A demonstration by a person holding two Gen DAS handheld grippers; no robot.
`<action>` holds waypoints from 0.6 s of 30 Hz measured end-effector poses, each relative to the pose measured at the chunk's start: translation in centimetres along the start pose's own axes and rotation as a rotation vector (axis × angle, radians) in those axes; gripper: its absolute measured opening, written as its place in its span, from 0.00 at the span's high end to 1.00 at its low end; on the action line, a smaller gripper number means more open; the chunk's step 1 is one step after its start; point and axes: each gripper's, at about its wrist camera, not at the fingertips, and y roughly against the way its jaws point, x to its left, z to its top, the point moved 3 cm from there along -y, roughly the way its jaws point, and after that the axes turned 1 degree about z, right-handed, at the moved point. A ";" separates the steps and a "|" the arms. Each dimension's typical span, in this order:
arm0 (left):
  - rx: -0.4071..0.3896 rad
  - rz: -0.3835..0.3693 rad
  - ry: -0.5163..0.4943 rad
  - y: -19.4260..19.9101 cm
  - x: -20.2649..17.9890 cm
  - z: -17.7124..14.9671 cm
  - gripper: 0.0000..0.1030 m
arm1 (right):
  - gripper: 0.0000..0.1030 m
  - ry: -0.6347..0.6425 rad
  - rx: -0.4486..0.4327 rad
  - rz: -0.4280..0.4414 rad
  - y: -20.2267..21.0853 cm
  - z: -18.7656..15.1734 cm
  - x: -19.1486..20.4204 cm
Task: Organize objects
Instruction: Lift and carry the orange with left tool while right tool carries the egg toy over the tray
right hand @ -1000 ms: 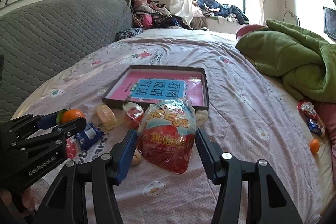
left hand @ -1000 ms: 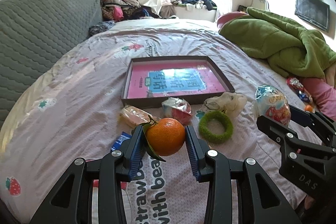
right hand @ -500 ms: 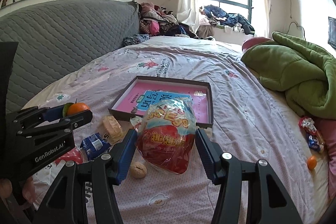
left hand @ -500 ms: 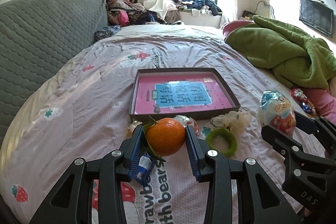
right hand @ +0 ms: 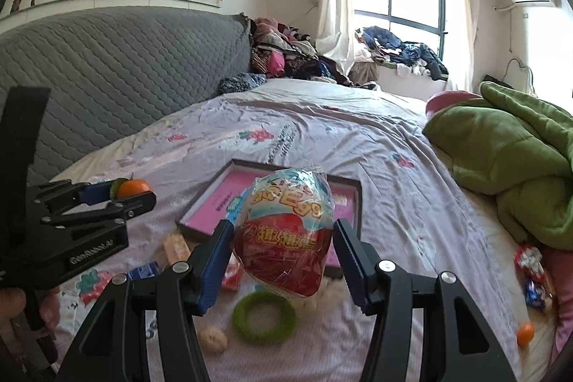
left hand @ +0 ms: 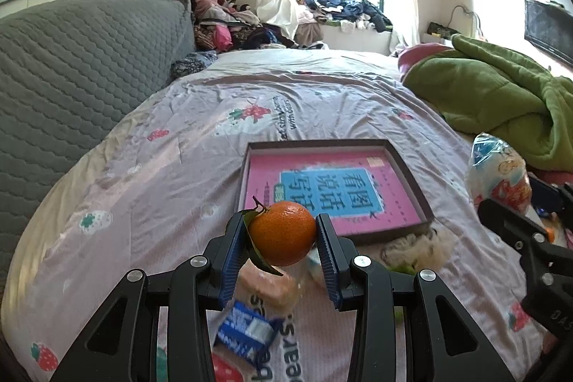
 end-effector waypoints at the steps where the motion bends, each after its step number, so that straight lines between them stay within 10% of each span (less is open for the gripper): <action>1: -0.002 0.000 0.006 -0.2 0.1 0.4 0.61 | 0.45 0.000 -0.005 0.005 -0.3 0.4 -0.2; 18: 0.003 0.048 0.015 -6.4 -0.5 5.5 0.61 | 0.45 -0.003 -0.080 0.046 -4.9 5.9 -1.8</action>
